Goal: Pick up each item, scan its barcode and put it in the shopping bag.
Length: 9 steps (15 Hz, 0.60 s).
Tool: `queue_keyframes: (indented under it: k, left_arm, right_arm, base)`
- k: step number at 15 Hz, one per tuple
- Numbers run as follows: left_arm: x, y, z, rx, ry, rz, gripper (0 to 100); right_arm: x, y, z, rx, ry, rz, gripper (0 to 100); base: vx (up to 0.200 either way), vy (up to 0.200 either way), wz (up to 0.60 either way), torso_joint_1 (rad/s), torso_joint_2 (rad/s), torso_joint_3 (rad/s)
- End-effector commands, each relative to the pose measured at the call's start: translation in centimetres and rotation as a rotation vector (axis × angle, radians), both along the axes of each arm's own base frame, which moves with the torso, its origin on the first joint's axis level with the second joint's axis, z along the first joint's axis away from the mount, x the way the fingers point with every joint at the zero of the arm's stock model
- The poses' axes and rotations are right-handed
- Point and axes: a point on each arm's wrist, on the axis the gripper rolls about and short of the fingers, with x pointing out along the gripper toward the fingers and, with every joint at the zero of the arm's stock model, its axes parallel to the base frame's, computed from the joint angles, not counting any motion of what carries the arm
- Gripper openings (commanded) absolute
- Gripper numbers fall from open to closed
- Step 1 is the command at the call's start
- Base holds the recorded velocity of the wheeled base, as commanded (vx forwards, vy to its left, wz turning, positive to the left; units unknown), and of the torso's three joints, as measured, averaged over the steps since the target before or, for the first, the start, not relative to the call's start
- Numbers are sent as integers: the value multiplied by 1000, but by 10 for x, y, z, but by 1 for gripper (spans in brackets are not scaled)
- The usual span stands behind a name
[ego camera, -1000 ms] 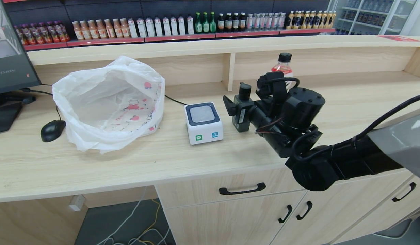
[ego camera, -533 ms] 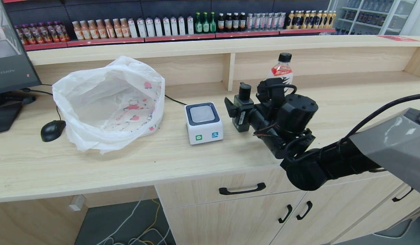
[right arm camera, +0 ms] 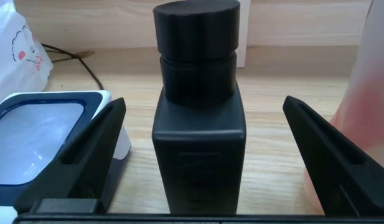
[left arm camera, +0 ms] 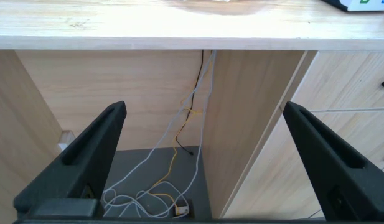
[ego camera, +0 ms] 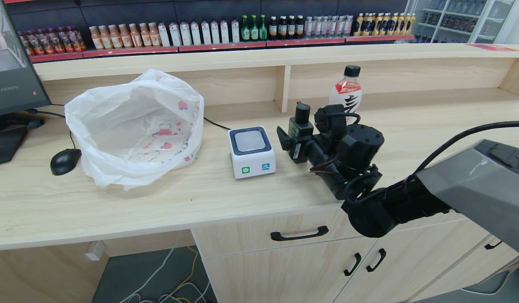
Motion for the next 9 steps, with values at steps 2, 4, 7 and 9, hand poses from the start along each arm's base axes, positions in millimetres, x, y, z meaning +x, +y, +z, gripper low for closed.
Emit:
queue_keyframes:
  k: [2,4,7,9]
  left_arm:
    - [0,0,0,0,0,0,100]
    - [0,0,0,0,0,0,100]
    - [0,0,0,0,0,0,100]
    - [0,0,0,0,0,0,100]
  right_arm:
    - [4,-1,-3,-1,1,-6,100]
    - [7,-1,-6,11,-2,-10,100]
    - [12,-4,-7,16,-5,-23,100]
    - [14,-6,-9,13,-1,-28,100]
  base:
    - [0,0,0,0,0,0]
    - [0,0,0,0,0,0]
    - [0,0,0,0,0,0]
    - [0,0,0,0,0,0]
